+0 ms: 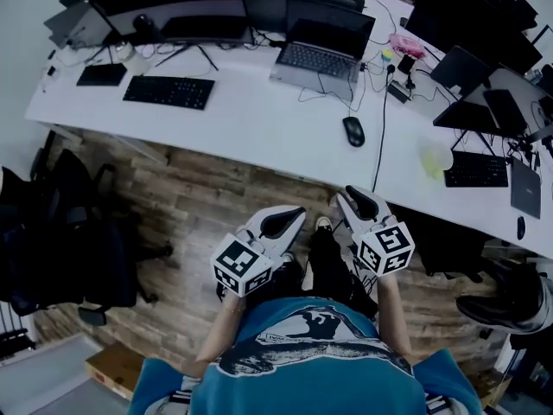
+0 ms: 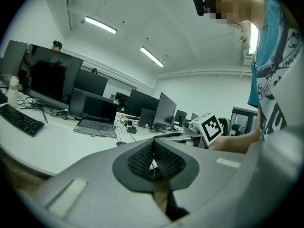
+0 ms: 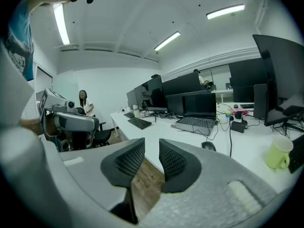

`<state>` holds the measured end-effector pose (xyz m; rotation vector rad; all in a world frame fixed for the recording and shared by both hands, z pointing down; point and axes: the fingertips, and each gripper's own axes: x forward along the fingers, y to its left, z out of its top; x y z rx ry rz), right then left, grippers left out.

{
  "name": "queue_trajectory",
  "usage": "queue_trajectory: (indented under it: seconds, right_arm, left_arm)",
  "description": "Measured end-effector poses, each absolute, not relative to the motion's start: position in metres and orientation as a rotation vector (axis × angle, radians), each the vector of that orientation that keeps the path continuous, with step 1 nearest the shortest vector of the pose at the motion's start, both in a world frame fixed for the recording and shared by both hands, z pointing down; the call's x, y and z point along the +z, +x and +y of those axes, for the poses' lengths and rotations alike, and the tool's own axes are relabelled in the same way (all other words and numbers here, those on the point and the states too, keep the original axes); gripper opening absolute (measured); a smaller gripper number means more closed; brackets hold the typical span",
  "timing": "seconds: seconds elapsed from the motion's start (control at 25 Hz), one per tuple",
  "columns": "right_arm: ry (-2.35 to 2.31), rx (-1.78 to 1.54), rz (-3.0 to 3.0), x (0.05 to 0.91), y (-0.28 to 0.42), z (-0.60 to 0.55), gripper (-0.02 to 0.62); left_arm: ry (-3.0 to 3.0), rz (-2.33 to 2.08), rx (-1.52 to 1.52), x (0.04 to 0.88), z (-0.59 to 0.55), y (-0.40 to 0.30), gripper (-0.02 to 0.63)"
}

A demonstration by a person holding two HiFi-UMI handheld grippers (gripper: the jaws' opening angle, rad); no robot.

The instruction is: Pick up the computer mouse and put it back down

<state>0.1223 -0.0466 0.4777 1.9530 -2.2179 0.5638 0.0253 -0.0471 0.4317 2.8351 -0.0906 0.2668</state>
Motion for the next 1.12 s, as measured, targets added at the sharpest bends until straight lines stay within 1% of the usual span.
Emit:
queue_trajectory:
  seconds: [0.36,0.6,0.76,0.96,1.12]
  right_arm:
    - [1.868,0.618,-2.205,0.505,0.207,-0.096,0.103]
    - [1.86,0.692,-2.149,0.539,0.26,-0.125,0.124]
    - [1.825,0.739,-2.11,0.568,0.282,-0.147,0.153]
    - [1.735,0.799,-2.085,0.601,0.291,-0.174,0.217]
    - [1.768,0.816,-2.011,0.621,0.303,-0.192,0.259]
  left_arm:
    - [2.836,-0.227,0.247,0.425,-0.097,0.092,0.013]
    - [2.827,-0.261,0.276,0.427,-0.112,0.127,0.013]
    - [2.826,-0.287,0.301,0.43,-0.121,0.144,0.014]
    - [2.824,-0.324,0.327,0.434,-0.13,0.161,0.014]
    - [2.815,-0.352,0.356,0.439,-0.133,0.168,0.014]
